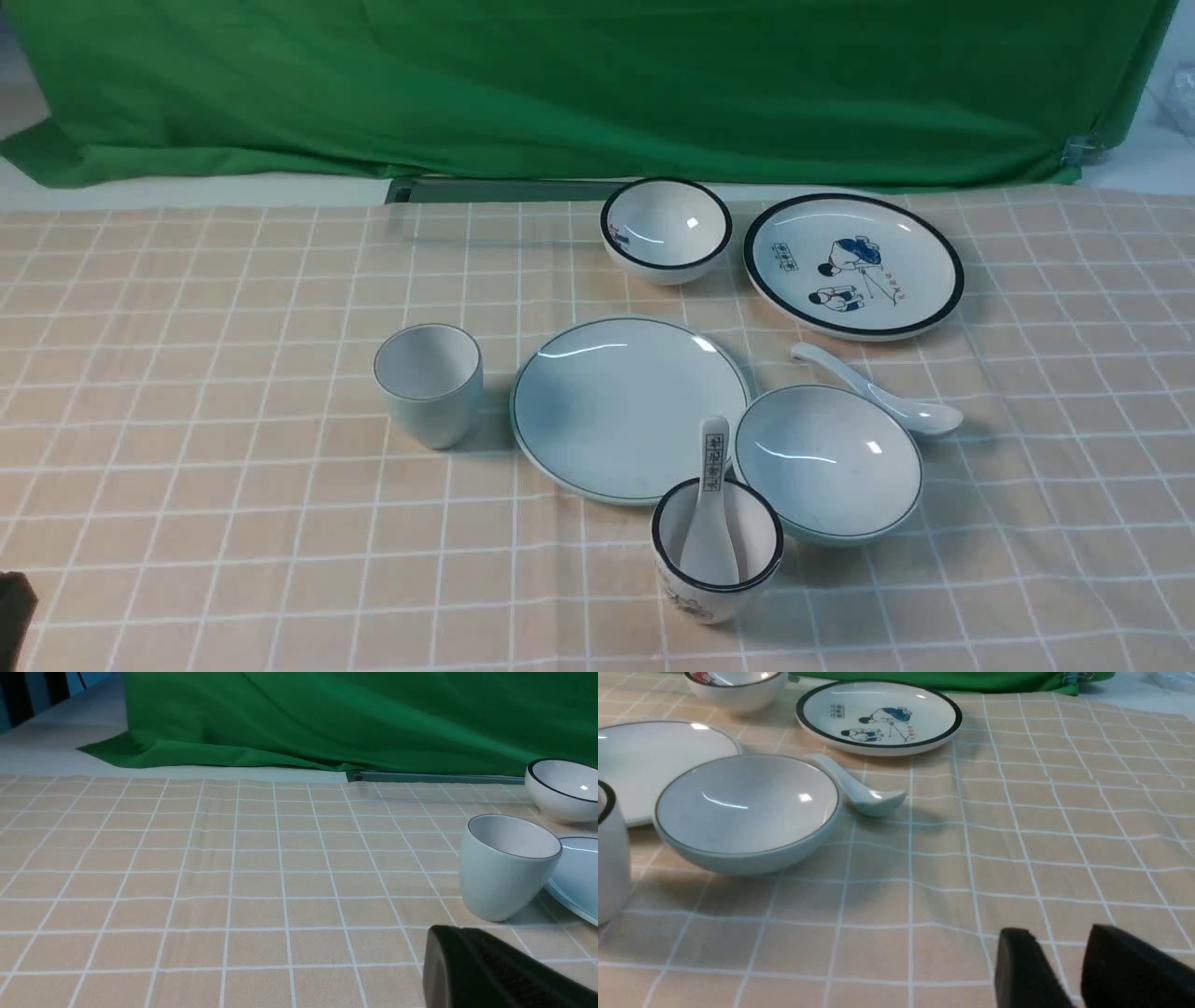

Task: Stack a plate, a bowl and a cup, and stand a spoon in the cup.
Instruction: Use the right arm to grab a blue rice bowl

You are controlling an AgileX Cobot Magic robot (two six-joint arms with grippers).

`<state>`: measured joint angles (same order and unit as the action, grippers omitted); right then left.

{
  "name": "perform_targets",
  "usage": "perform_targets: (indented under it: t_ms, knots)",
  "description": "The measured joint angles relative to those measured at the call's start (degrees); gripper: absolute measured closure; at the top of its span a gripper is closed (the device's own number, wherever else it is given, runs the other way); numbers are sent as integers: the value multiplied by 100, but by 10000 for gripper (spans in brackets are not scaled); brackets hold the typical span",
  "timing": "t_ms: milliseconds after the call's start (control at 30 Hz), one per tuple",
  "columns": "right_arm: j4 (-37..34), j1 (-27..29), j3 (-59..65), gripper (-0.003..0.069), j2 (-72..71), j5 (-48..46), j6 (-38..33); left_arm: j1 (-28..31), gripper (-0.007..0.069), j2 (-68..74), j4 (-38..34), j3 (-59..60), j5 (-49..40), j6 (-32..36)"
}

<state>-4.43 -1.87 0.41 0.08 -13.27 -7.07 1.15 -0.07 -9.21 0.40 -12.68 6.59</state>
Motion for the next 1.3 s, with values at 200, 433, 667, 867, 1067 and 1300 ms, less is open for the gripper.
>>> perform_targets:
  t_ms: [200,433,667,867,1067,1300]
  knots:
    - [0,0,0,416,0,0,0,0,621,0,0,0,0,-6]
    - [0,0,0,414,0,0,0,0,621,0,19,0,53,1]
    - [0,0,0,414,0,0,0,0,621,0,-1069,0,849,-1005]
    - [0,0,0,414,0,0,5,0,621,0,-1852,0,1571,-2121]
    - [0,0,0,414,0,0,5,0,616,136,-1486,-258,1468,-2390]
    - [0,0,0,414,0,96,5,-9,610,2137,-1450,-2175,-607,-718]
